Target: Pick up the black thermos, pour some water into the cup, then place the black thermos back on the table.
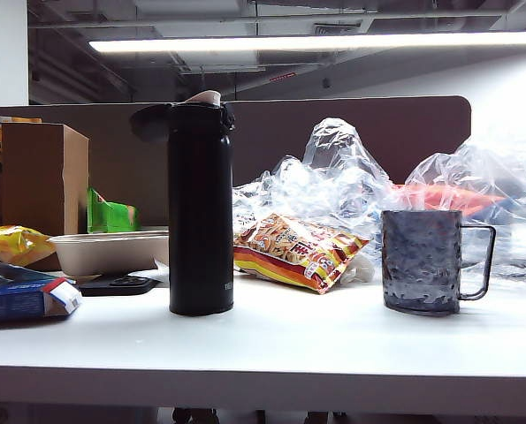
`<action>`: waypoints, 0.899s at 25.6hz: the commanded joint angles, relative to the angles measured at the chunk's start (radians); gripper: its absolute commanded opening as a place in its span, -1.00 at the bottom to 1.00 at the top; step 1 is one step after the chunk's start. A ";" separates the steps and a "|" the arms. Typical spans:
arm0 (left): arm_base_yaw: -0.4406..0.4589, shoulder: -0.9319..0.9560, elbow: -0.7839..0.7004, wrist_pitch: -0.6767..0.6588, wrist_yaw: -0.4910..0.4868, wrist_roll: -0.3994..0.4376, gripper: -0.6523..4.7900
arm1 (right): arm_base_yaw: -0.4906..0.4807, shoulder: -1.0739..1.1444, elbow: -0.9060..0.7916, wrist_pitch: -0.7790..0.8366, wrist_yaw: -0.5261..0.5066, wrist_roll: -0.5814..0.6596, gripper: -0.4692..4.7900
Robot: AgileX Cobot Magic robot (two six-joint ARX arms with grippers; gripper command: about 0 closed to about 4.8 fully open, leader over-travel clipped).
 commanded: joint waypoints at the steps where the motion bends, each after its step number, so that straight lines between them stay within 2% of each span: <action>1: 0.001 0.077 0.053 0.003 0.010 0.042 1.00 | 0.002 0.082 0.054 0.037 -0.074 -0.002 1.00; 6: -0.011 0.185 0.109 0.003 0.085 0.069 1.00 | 0.008 0.143 0.074 0.091 -0.150 -0.002 1.00; 10: -0.100 0.259 0.110 -0.018 0.085 0.071 1.00 | 0.071 0.184 0.065 0.085 -0.148 -0.030 1.00; 13: -0.217 0.319 0.110 -0.027 0.017 0.124 1.00 | 0.142 0.235 0.064 0.087 -0.135 -0.040 1.00; 18: -0.421 0.422 0.110 -0.029 -0.189 0.256 1.00 | 0.332 0.336 0.064 0.088 -0.040 -0.041 1.00; 23: -0.526 0.575 0.109 -0.025 -0.219 0.295 1.00 | 0.465 0.449 0.064 0.097 -0.022 -0.077 1.00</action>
